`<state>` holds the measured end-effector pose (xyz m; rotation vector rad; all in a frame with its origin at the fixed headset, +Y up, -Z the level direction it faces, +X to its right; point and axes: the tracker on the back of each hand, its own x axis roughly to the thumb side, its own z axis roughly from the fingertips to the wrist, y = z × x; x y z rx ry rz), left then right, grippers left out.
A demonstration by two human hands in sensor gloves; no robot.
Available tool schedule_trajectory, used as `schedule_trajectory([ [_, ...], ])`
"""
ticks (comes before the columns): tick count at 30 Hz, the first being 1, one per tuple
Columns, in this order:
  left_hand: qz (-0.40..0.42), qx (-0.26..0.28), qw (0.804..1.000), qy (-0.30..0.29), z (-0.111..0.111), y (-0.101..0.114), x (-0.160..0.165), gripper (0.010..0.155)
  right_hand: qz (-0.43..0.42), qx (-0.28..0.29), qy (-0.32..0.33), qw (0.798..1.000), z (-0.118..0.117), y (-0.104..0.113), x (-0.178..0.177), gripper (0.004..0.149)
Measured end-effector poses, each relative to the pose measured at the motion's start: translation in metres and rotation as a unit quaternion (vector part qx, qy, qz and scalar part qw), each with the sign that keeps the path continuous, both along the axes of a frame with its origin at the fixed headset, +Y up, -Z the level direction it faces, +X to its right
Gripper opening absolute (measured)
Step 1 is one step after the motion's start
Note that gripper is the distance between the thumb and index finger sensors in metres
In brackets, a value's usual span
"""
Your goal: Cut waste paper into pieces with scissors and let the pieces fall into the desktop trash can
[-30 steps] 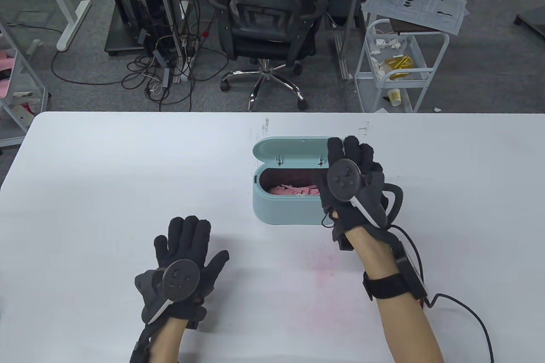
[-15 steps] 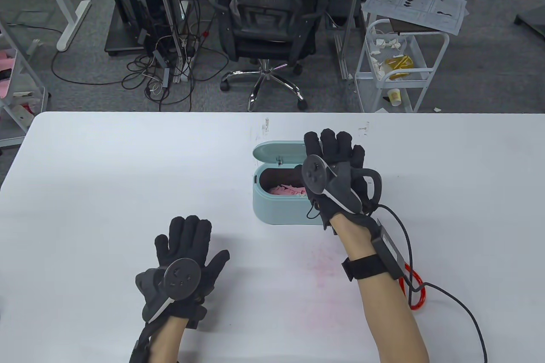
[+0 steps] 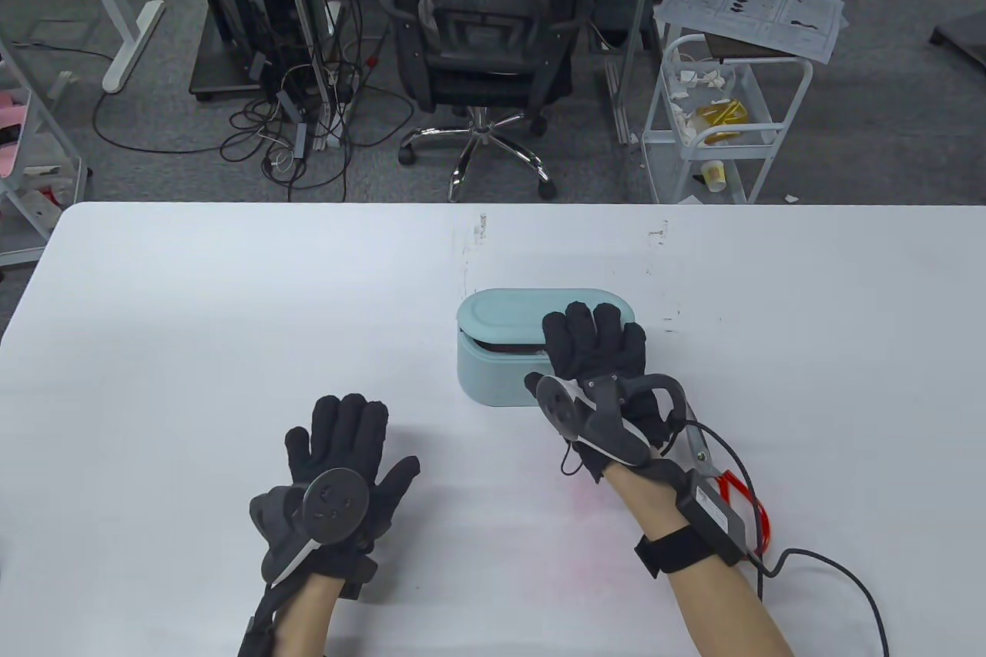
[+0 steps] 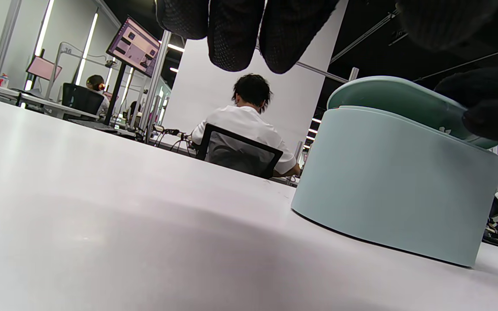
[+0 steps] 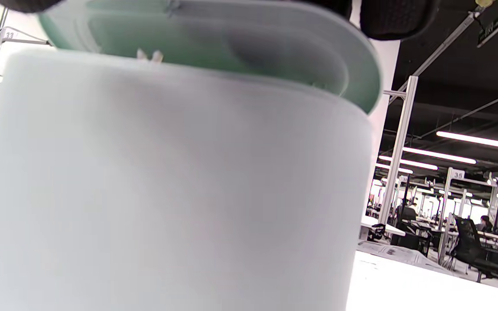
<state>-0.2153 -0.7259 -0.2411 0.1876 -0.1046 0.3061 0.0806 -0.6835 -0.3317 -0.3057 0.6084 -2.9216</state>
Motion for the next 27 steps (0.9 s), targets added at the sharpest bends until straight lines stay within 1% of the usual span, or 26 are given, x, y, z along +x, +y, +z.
schedule_trajectory([
  [2,0.001,0.001,1.0,0.0,0.0,0.0,0.0,0.08,0.004,0.006,0.003,1.0,0.001,-0.007,0.001,0.076],
  [6,0.001,0.002,1.0,0.001,0.0,0.0,0.0,0.08,-0.006,-0.01,-0.004,1.0,0.003,-0.021,0.002,0.075],
  [8,0.001,0.002,1.0,0.001,0.0,0.0,0.0,0.08,-0.002,0.0,-0.007,1.0,0.004,-0.024,0.001,0.076],
  [14,0.001,0.001,1.0,0.004,0.0,0.0,0.0,0.08,0.008,0.019,-0.015,1.0,0.006,-0.029,-0.002,0.075],
  [16,0.001,0.001,1.0,0.005,0.001,0.0,0.001,0.08,0.01,0.014,-0.016,1.0,0.007,-0.032,-0.005,0.074],
  [18,0.0,0.003,1.0,0.004,0.002,0.001,0.002,0.08,0.019,0.026,-0.021,0.999,0.009,-0.033,-0.007,0.075],
  [24,-0.001,0.014,1.0,0.0,0.003,0.004,0.003,0.081,0.013,0.012,-0.023,1.0,0.008,-0.032,-0.006,0.075],
  [27,0.0,0.017,1.0,-0.001,0.003,0.005,0.003,0.081,0.009,-0.011,-0.024,1.0,0.007,-0.027,-0.004,0.076],
])
